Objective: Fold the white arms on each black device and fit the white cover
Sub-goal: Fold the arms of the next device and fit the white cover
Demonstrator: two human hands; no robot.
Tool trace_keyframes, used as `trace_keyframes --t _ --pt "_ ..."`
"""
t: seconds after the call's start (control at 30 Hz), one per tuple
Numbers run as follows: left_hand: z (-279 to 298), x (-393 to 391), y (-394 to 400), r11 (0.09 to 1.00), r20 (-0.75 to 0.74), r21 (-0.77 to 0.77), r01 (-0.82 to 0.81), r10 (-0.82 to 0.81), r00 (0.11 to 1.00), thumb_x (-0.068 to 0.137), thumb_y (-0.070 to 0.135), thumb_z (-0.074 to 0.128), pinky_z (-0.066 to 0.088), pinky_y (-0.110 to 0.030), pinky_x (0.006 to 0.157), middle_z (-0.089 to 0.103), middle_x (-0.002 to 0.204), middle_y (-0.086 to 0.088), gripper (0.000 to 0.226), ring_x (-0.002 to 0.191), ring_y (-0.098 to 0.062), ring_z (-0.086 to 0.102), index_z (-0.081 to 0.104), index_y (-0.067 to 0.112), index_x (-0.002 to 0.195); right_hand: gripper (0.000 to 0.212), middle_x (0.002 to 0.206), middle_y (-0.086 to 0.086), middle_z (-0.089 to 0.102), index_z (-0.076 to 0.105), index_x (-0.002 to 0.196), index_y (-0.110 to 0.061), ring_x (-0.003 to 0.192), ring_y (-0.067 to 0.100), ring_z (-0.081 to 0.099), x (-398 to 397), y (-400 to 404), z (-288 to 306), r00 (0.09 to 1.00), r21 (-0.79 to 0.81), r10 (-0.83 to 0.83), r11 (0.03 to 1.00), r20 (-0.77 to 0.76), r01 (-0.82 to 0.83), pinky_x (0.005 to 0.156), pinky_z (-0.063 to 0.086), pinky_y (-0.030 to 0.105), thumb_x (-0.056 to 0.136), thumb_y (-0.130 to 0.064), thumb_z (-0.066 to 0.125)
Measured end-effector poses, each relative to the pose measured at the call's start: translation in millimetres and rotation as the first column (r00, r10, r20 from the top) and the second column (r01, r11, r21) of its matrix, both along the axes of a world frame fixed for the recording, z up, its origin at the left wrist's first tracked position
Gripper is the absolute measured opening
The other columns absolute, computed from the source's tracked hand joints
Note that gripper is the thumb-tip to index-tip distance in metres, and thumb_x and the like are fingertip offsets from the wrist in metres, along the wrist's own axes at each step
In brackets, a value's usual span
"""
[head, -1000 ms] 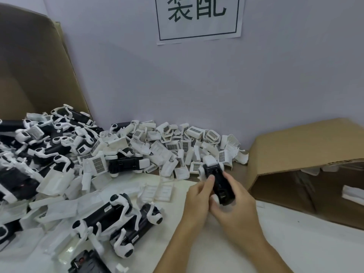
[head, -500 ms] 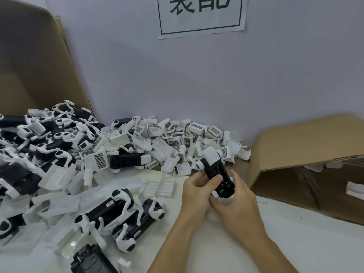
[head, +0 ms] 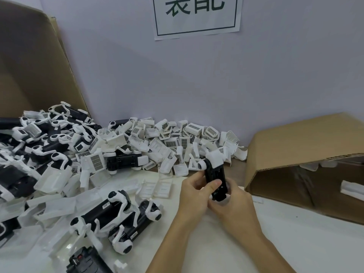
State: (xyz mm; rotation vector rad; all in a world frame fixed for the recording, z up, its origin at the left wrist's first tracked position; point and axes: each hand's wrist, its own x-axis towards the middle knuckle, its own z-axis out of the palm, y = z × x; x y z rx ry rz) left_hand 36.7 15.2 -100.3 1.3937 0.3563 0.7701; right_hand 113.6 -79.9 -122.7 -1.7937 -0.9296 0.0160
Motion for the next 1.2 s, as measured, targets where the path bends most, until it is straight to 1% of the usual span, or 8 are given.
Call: trace_keyframes --t 0.17,0.3,0.43,0.67,0.9,0.97,1.1,1.2 --pt "-5.3 3.5 -1.6 0.96 -0.02 0.218 -0.174 0.182 0.983 0.078 -0.001 0.075 0.052 -0.019 0.075 0.076 0.084 0.008 0.036 0.078 -0.008 0.067 0.076 0.034 0.086 0.075 0.126 -0.023 0.061 0.04 0.141 -0.043 0.119 0.001 0.056 1.4 -0.2 -0.8 0.994 0.057 0.103 0.993 -0.044 -0.101 0.098 0.047 0.026 0.075 -0.033 0.073" --pt "-8.9 2.7 0.7 0.848 0.016 0.482 -0.221 0.243 0.97 0.077 0.002 0.063 0.052 -0.021 0.08 0.071 0.095 0.02 0.049 0.09 -0.004 0.064 0.071 0.046 0.098 0.065 0.127 -0.029 0.058 0.045 0.135 -0.047 0.121 -0.002 0.054 -0.1 -3.1 0.8 0.994 0.22 0.102 0.971 -0.03 -0.092 0.092 0.043 0.016 0.079 -0.021 0.063" --pt "-13.4 1.2 1.9 0.66 0.03 0.732 -0.171 0.22 0.975 0.077 -0.009 0.058 0.047 -0.016 0.087 0.067 0.111 0.023 0.06 0.105 0.003 0.057 0.069 0.031 0.12 0.076 0.116 -0.032 0.062 0.047 0.138 -0.033 0.111 -0.005 0.061 3.9 -5.0 1.2 0.969 0.344 0.103 0.939 -0.223 -0.021 0.084 0.053 0.015 0.072 -0.039 0.086" --pt "-17.5 1.2 3.4 0.608 0.024 0.781 -0.14 0.194 0.981 0.071 -0.015 0.055 0.047 -0.02 0.089 0.068 0.109 0.013 0.06 0.104 -0.005 0.059 0.069 0.021 0.117 0.039 0.087 -0.026 0.07 0.064 0.094 -0.041 0.077 -0.001 0.068 5.2 -3.6 3.1 0.978 0.315 -0.045 0.943 -0.206 0.109 0.061 0.05 0.01 0.069 -0.024 0.089" --pt "-19.5 0.8 1.7 0.584 -0.02 0.802 -0.125 0.236 0.972 0.077 -0.009 0.05 0.046 -0.033 0.097 0.065 0.118 0.004 0.054 0.111 -0.007 0.052 0.068 0.013 0.123 0.039 0.086 -0.014 0.074 0.068 0.098 -0.034 0.082 0.006 0.07 5.3 -4.9 7.0 0.968 0.335 -0.044 0.933 -0.249 0.128 0.066 0.055 0.015 0.064 -0.041 0.085" --pt "-17.6 0.0 2.4 0.569 -0.003 0.81 -0.143 0.248 0.969 0.081 -0.01 0.053 0.045 -0.032 0.097 0.064 0.117 0.005 0.05 0.111 -0.009 0.052 0.067 0.015 0.122 0.062 0.098 -0.012 0.074 0.068 0.114 -0.029 0.092 0.006 0.07 5.5 -4.2 7.7 0.955 0.336 0.011 0.937 -0.297 0.094 0.075 0.056 0.019 0.057 -0.049 0.082" --pt "-8.0 2.0 -0.2 0.819 0.032 0.486 -0.306 0.333 0.942 0.092 -0.004 0.056 0.048 -0.022 0.088 0.068 0.108 0.012 0.042 0.103 -0.006 0.061 0.059 0.03 0.115 0.109 0.138 -0.013 0.055 0.032 0.154 -0.023 0.125 -0.004 0.053 4.1 -2.4 7.9 0.927 0.267 0.128 0.963 -0.352 -0.031 0.094 0.046 0.023 0.06 -0.045 0.083" --pt "-2.9 6.1 5.7 0.863 0.011 0.037 -0.503 0.503 0.864 0.103 0.008 0.046 0.046 -0.012 0.073 0.068 0.1 0.008 0.023 0.094 -0.009 0.062 0.062 0.024 0.11 0.094 0.142 -0.01 0.05 0.03 0.154 -0.023 0.131 0.0 0.049 4.1 -2.7 6.5 0.934 0.228 0.089 0.974 -0.347 -0.008 0.086 0.045 0.015 0.074 -0.048 0.071"
